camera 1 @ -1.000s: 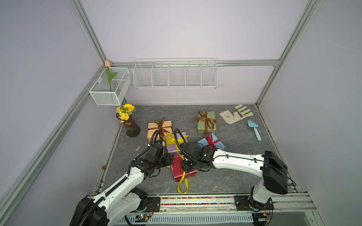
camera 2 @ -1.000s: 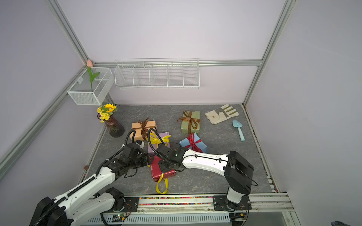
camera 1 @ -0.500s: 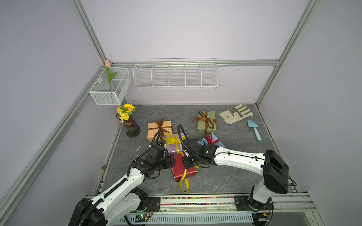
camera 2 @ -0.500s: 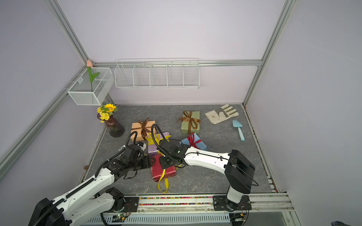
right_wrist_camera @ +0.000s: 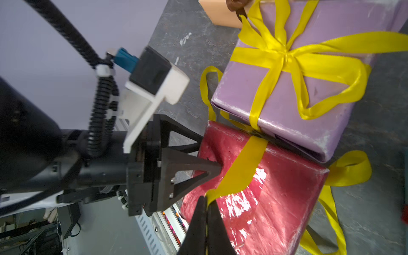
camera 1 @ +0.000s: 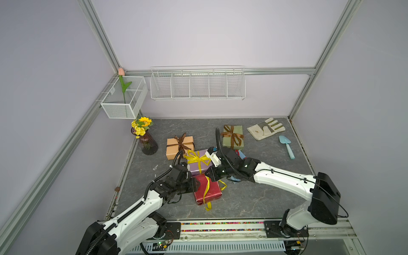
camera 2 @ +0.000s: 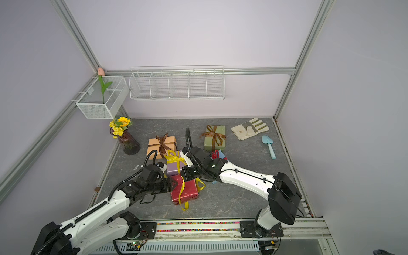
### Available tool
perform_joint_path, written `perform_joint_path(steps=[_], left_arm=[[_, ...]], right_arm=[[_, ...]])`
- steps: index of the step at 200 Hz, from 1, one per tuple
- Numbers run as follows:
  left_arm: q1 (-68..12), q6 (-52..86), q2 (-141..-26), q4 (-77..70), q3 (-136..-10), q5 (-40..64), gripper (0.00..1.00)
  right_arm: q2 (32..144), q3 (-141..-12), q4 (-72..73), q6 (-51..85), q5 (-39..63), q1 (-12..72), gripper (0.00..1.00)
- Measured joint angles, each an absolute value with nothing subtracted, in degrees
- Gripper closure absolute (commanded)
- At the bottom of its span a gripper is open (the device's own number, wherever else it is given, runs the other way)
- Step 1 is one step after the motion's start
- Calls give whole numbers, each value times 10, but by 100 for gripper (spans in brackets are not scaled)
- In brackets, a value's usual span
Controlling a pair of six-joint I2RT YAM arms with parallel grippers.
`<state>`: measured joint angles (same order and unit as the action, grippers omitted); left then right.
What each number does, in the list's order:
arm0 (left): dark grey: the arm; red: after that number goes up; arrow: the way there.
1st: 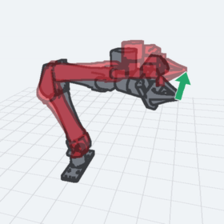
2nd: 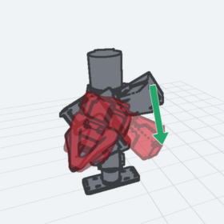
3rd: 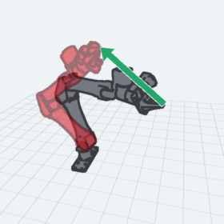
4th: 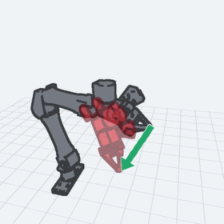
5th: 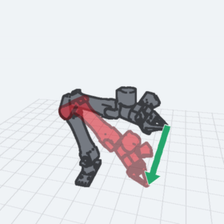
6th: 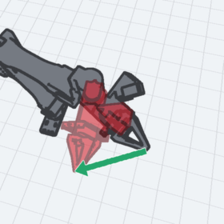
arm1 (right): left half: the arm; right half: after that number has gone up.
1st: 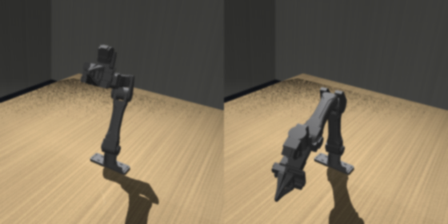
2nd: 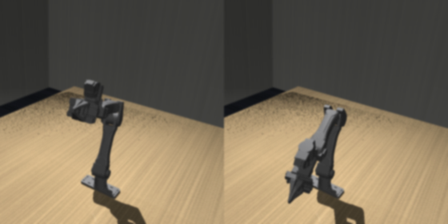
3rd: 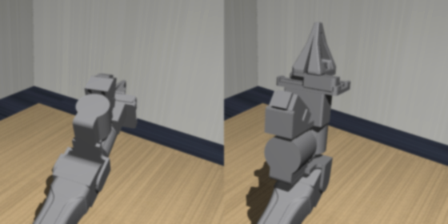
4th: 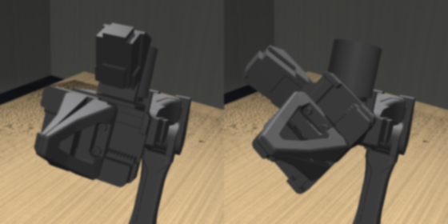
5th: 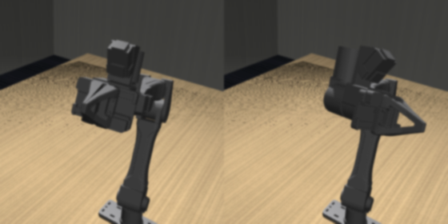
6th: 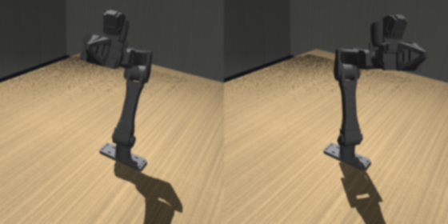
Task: Untie the ribbon bows on the gift boxes
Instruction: Pull the ribbon from the gift box.
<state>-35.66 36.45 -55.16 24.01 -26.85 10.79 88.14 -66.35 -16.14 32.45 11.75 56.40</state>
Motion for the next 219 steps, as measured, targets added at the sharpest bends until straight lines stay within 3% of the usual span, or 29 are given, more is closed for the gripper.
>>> perform_joint_path(steps=[74, 155, 219], left_arm=[[-358, 373, -564, 212, -268, 89, 43], [-358, 375, -555, 200, -258, 73, 44], [-358, 375, -557, 197, -258, 73, 44]], right_arm=[[838, -732, -169, 274, 177, 523, 93], [784, -893, -182, 206, 237, 485, 93], [759, -999, -201, 116, 217, 473, 93]])
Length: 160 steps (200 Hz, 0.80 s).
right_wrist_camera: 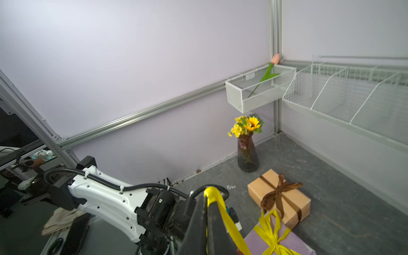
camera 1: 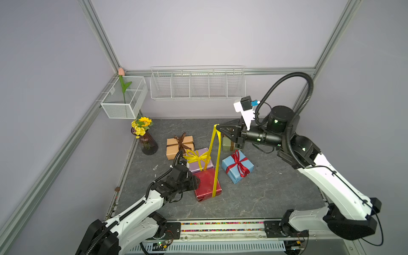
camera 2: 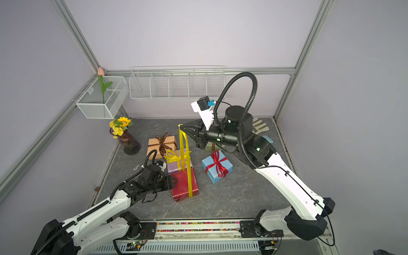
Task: Untie the ribbon bows on the gift boxes
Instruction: Pull the ribbon from the gift box.
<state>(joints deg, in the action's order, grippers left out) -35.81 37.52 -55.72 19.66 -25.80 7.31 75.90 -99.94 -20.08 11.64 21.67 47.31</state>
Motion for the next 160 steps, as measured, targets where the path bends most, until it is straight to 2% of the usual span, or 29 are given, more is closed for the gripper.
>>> perform_joint_path(steps=[55, 108, 160], left_arm=[[-358, 375, -574, 176, -258, 70, 44], [-358, 373, -593, 156, -262, 69, 44], [-360, 372, -592, 155, -262, 64, 44]], right_arm=[[774, -1181, -205, 43, 189, 450, 93], [882, -1405, -227, 0, 192, 409, 93], [889, -1423, -236, -22, 184, 364, 93]])
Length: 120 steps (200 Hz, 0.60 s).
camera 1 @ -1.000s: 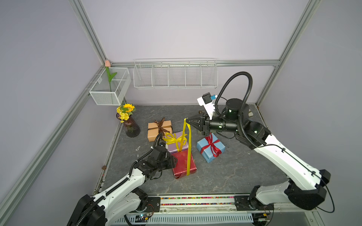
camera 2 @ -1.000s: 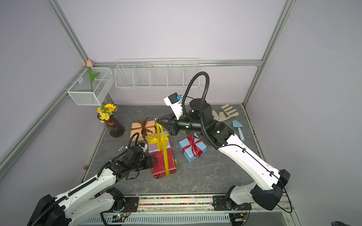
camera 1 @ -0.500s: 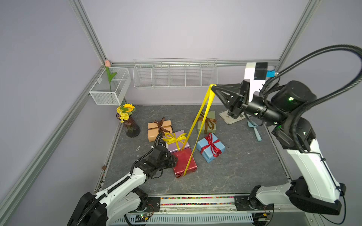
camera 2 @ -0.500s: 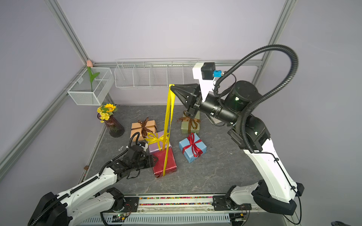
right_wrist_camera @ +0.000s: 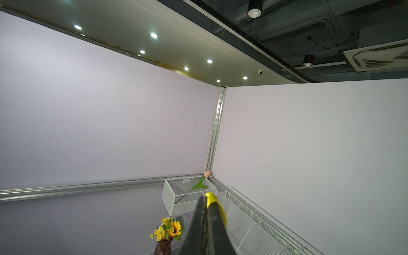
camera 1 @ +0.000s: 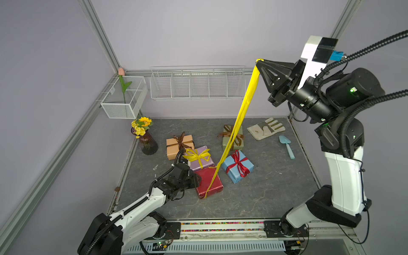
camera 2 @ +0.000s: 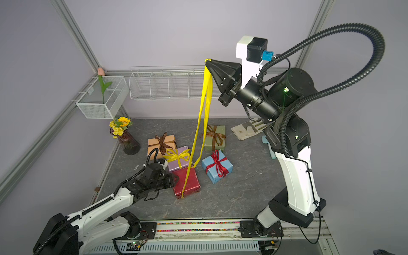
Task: Untie the ribbon bows on the gift boxes
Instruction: Pull the ribbon from the gift box.
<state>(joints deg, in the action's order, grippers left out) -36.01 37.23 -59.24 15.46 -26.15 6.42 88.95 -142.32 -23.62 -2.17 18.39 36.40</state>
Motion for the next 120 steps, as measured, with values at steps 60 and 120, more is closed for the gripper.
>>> perform_joint_path(steps=[60, 120], left_arm=[[-360, 372, -602, 152, -265, 61, 44], [-361, 370, -597, 164, -271, 44, 44]], right_arm=[[805, -1371, -249, -111, 80, 350, 94], [746, -1342, -252, -199, -61, 342, 94]])
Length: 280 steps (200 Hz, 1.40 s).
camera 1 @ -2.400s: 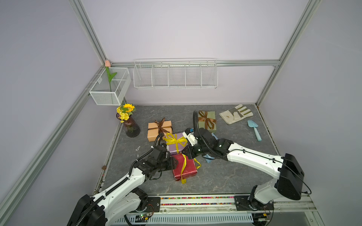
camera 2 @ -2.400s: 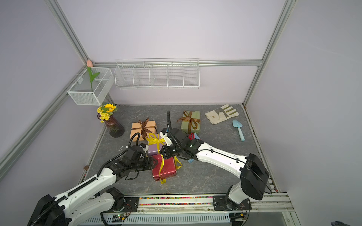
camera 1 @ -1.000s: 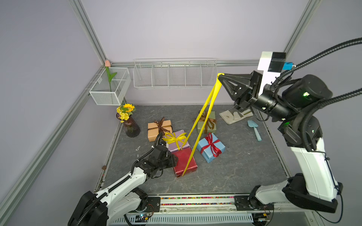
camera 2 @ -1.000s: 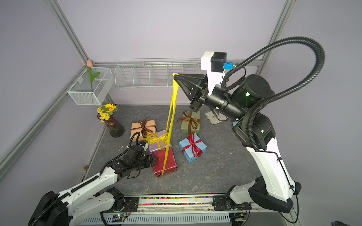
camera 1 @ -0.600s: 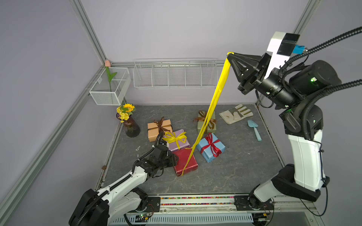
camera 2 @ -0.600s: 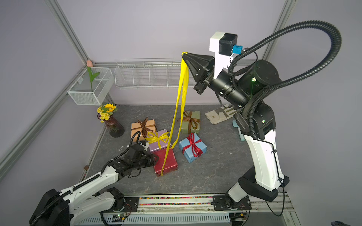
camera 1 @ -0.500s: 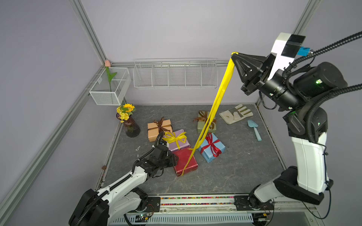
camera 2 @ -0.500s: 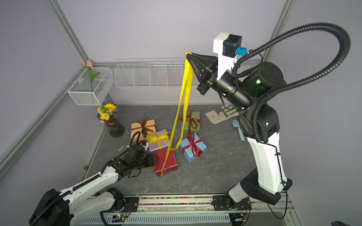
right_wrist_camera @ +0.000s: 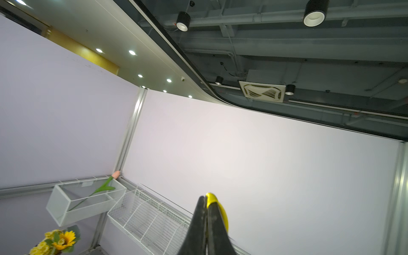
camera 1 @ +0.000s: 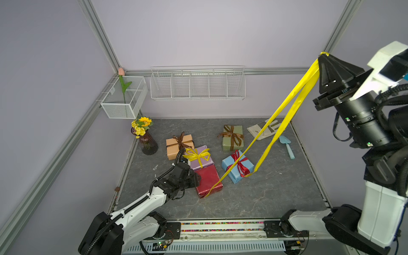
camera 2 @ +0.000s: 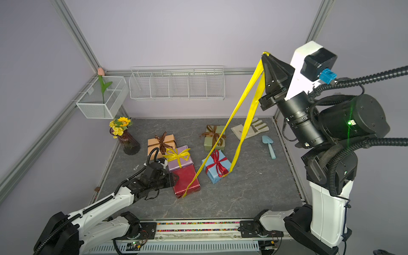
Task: Untie the ribbon bows on the gift boxes
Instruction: Pull the ribbon from the gift box, then place the ribbon at the center of the board.
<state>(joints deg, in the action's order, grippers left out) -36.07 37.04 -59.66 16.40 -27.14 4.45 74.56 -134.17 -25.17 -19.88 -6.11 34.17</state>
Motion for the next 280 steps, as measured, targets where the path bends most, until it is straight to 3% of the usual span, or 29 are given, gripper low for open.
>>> perform_joint_path(steps=[70, 146, 183, 217, 280], left_arm=[[-361, 370, -550, 232, -276, -18, 44], [-361, 356, -542, 281, -294, -52, 44], [-360, 353, -544, 290, -306, -60, 44], [-360, 349, -544, 294, -322, -62, 44], [-360, 335, -542, 316, -385, -73, 44]], right_arm=[[662, -1109, -204, -215, -205, 295, 94], [547, -851, -195, -77, -253, 124, 93], [521, -747, -207, 16, -224, 26, 93], [566, -711, -221, 86, -133, -59, 93], [769, -711, -236, 147, -6, -47, 93]])
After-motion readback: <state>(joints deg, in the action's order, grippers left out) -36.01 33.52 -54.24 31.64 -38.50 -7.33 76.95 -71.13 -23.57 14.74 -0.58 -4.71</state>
